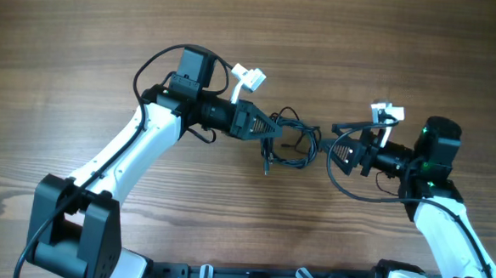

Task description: Untangle cables

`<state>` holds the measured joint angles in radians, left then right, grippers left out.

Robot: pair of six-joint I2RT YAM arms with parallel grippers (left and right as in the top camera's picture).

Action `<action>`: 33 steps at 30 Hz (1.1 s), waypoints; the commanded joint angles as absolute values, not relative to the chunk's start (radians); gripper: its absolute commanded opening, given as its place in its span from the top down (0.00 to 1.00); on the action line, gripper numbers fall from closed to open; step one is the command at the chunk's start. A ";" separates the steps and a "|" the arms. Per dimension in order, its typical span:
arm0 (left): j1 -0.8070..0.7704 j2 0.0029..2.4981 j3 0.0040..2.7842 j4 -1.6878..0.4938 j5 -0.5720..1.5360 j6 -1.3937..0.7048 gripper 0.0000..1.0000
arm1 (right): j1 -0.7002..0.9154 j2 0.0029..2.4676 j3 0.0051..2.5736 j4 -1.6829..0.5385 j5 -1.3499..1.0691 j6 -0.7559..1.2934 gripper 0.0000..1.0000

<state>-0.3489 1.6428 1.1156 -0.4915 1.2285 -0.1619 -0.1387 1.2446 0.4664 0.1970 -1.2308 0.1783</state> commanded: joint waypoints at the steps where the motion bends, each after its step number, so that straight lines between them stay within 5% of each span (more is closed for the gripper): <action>1: -0.376 1.646 1.124 -0.496 1.222 -0.109 0.96 | -0.102 1.254 0.469 0.256 -1.251 0.072 0.00; 6: -0.434 1.650 1.124 -0.566 1.060 -0.108 0.96 | -0.064 1.254 0.469 0.445 -1.247 0.179 0.03; 14: -0.438 1.649 1.124 -0.576 1.019 -0.057 0.96 | 0.124 1.254 0.469 0.224 -0.941 0.019 0.23; 19: -0.425 1.649 1.124 -0.587 1.020 -0.030 0.96 | 0.125 1.254 0.469 0.189 -0.988 0.047 0.92; 21: -0.425 1.649 1.124 -0.587 1.020 -0.030 0.93 | 0.125 1.254 0.469 0.194 -0.987 0.114 0.95; 28: -0.402 1.649 1.124 -0.513 1.019 -0.083 0.38 | 0.125 1.254 0.469 0.220 -0.665 0.636 0.95; 30: -0.401 1.649 1.124 -0.496 1.019 -0.090 0.16 | 0.125 1.254 0.469 0.228 -0.616 0.746 0.96; 33: -0.401 1.649 1.124 -0.484 1.008 -0.091 0.00 | 0.125 1.254 0.469 0.228 -0.574 0.838 0.96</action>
